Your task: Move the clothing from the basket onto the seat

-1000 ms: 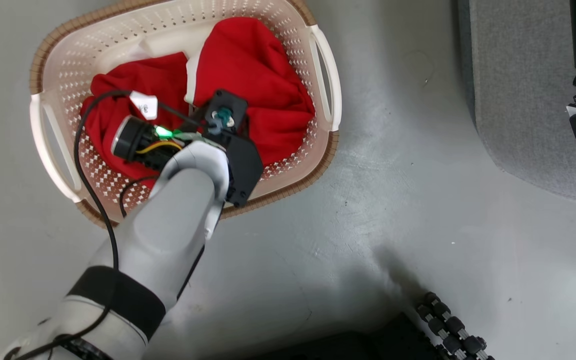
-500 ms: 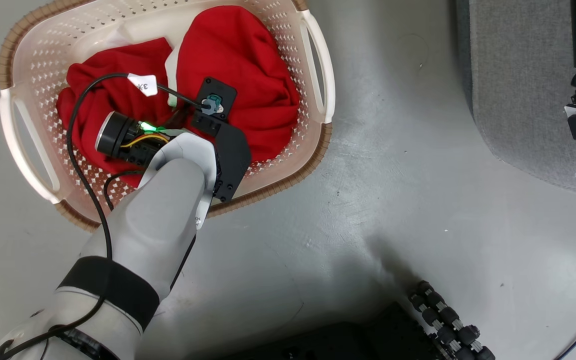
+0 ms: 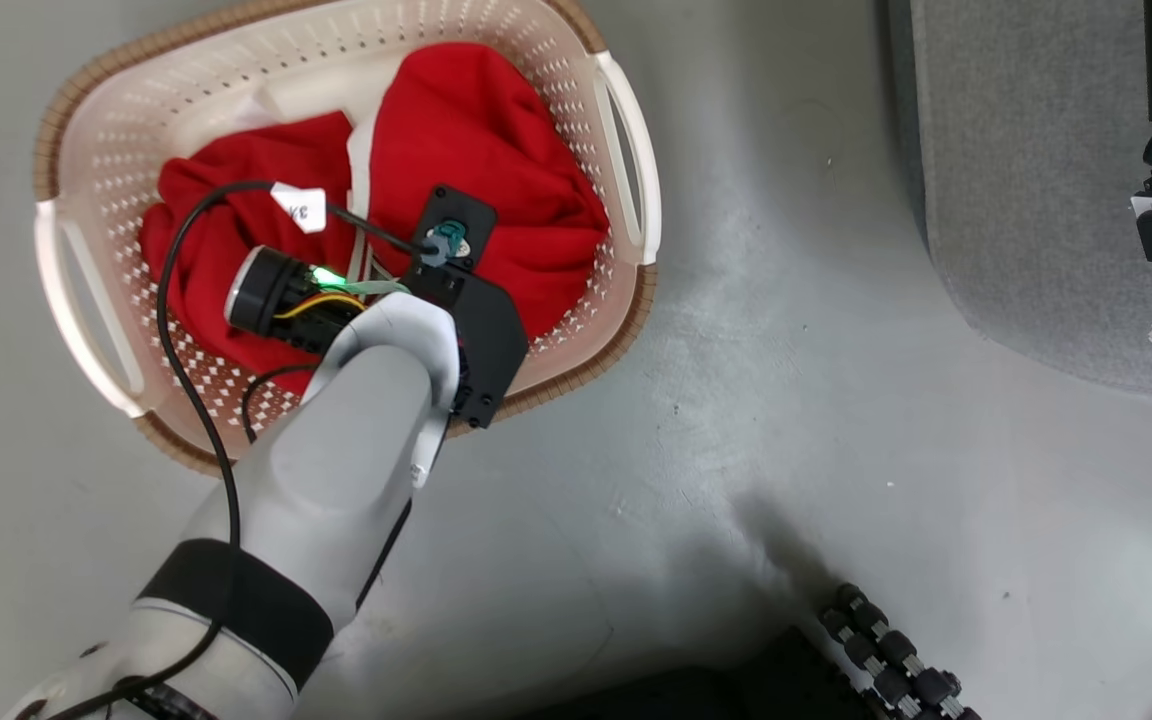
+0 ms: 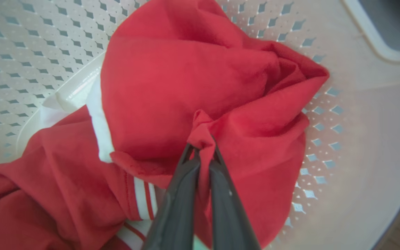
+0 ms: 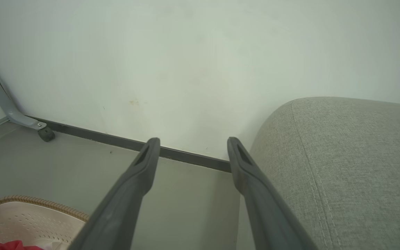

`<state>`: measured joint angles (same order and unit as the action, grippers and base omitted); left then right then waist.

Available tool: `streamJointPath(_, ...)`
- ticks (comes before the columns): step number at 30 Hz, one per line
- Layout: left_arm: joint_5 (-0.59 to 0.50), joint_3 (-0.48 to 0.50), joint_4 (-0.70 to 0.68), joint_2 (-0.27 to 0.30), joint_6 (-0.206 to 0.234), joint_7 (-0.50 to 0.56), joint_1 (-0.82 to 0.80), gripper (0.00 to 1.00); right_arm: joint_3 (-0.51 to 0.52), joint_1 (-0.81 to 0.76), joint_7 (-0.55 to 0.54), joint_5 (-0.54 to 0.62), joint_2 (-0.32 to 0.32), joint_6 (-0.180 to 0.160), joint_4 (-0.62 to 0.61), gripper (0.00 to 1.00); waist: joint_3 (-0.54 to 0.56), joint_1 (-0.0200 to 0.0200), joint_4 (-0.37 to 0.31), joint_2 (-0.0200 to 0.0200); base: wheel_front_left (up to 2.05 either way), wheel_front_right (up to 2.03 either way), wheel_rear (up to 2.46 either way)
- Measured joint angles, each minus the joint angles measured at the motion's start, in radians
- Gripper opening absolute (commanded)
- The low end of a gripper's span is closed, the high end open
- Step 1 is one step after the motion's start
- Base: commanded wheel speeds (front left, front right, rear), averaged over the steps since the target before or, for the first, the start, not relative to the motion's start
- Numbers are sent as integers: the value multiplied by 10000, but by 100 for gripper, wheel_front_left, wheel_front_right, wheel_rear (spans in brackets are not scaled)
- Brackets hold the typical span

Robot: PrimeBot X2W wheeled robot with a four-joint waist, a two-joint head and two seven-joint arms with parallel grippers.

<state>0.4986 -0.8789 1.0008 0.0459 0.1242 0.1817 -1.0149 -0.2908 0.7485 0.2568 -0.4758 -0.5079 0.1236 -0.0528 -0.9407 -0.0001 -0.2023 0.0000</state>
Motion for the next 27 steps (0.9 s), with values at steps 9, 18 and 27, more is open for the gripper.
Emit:
streamJointPath(9,500,-362,-784,-6,0,-1143,582,0,-153,-315,0,-4,-42,0,1187,100,915,0,300,0,0,0,0)
streamJointPath(18,1108,-443,-1342,-8,2,-2525,1332,0,-539,-760,0,10,-29,0,1975,100,2221,0,800,0,0,0,0)
streamJointPath(27,1444,-464,-1469,-19,2,-3670,2048,0,-765,-1374,0,23,203,0,2648,100,3345,-1,1244,0,0,0,0)
